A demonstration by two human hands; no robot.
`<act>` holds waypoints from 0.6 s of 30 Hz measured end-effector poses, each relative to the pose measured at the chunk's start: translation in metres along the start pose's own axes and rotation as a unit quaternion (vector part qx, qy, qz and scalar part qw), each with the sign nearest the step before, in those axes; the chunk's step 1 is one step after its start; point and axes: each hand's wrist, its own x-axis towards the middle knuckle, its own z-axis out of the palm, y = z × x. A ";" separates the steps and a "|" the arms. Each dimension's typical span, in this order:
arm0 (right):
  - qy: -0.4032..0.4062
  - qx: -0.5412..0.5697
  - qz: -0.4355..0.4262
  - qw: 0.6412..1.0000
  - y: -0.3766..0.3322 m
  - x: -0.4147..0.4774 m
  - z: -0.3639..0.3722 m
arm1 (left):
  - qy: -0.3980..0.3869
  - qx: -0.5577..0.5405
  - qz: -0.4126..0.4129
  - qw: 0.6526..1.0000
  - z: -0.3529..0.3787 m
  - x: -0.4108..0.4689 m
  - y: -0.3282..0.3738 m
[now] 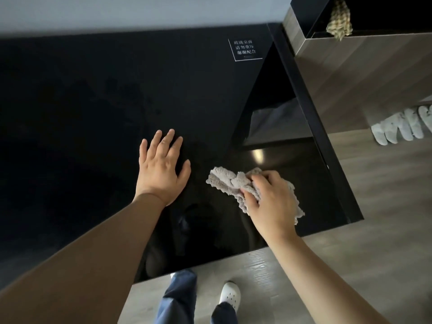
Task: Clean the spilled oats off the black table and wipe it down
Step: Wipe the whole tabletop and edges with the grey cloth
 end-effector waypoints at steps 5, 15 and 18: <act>-0.016 0.010 -0.015 1.000 0.002 -0.043 -0.011 | 0.010 0.002 0.000 1.000 0.002 -0.001 0.001; -0.082 0.052 -0.011 0.995 0.008 -0.098 -0.031 | 0.003 0.023 -0.001 1.000 0.002 -0.001 0.002; -0.071 0.104 0.025 0.992 0.006 -0.094 -0.046 | -0.004 0.029 0.004 1.000 0.001 -0.001 0.001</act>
